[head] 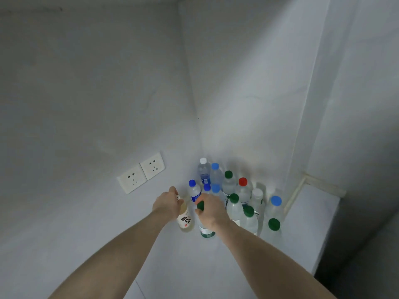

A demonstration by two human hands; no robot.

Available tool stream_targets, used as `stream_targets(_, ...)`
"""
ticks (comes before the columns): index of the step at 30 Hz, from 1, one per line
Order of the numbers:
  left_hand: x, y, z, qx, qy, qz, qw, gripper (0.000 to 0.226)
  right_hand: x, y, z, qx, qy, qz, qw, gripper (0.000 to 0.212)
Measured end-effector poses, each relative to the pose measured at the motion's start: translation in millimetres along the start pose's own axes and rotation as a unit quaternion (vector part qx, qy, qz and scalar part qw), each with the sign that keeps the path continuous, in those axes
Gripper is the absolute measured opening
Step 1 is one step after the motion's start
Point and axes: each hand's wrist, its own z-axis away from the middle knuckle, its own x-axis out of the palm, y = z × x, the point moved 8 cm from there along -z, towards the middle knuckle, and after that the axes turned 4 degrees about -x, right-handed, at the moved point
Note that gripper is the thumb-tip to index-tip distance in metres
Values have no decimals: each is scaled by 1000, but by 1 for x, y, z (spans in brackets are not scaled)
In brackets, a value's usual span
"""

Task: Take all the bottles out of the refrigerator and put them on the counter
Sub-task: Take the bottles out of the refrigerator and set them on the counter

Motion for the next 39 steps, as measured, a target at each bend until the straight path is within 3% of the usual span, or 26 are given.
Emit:
stream_targets(34,8,-12,-48,-3,-20,-28,999,28,33,-7,-30,36,15,-89,995,21)
stream_targets(39,4,-14,-47,20,2,-42,999,29,36,-8,-30,46,9,-94,994,34)
